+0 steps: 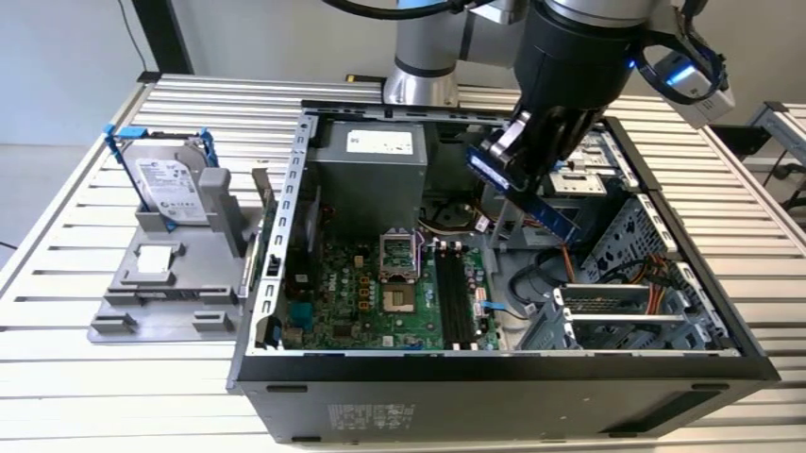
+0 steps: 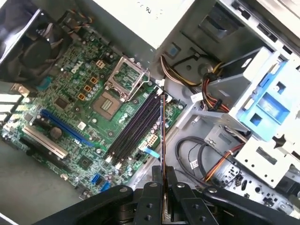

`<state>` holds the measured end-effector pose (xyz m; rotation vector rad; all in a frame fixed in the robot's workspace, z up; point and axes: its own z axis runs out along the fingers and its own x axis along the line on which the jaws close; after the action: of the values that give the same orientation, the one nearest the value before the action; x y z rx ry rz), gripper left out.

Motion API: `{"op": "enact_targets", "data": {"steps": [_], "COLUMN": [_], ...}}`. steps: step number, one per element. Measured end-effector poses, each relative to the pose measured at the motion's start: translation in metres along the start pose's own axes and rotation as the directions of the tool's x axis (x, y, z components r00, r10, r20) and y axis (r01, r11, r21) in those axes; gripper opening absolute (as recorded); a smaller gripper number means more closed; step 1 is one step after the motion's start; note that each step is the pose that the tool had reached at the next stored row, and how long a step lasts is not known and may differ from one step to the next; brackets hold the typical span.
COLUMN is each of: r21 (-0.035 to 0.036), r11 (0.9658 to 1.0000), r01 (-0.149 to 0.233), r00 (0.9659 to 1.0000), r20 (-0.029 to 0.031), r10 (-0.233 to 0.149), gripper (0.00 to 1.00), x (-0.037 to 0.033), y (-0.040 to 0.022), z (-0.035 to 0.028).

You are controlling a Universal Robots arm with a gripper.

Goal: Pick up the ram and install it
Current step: 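Insert the ram into the slot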

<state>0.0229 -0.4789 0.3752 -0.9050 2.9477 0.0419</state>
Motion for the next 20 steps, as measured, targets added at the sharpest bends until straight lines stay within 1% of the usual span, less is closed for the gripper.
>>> {"op": "enact_targets", "data": {"steps": [2, 5, 7, 10, 13, 15, 18, 20], "r21": [0.0019, 0.0048, 0.0067, 0.0096, 0.0124, 0.0142, 0.0169, 0.0187], "r11": [0.9995, 0.9971, 0.9942, 0.9882, 0.9799, 0.9733, 0.9616, 0.9528], "r01": [-0.032, -0.077, -0.107, -0.153, -0.199, -0.229, -0.274, -0.303], "r00": [0.9995, 0.9971, 0.9943, 0.9882, 0.9800, 0.9734, 0.9618, 0.9530], "r20": [0.0003, 0.0009, 0.0014, 0.0022, 0.0031, 0.0038, 0.0049, 0.0057], "r10": [0.032, 0.077, 0.107, 0.153, 0.199, 0.229, 0.274, 0.303], "gripper": [0.00, 0.00, 0.00, 0.00, 0.00, 0.00, 0.00, 0.00], "x": [0.0000, 0.0000, 0.0000, 0.0000, 0.0000, 0.0000, 0.0000, 0.0000], "y": [0.0000, 0.0000, 0.0000, 0.0000, 0.0000, 0.0000, 0.0000, 0.0000], "z": [0.0000, 0.0000, 0.0000, 0.0000, 0.0000, 0.0000, 0.0000, 0.0000]}}
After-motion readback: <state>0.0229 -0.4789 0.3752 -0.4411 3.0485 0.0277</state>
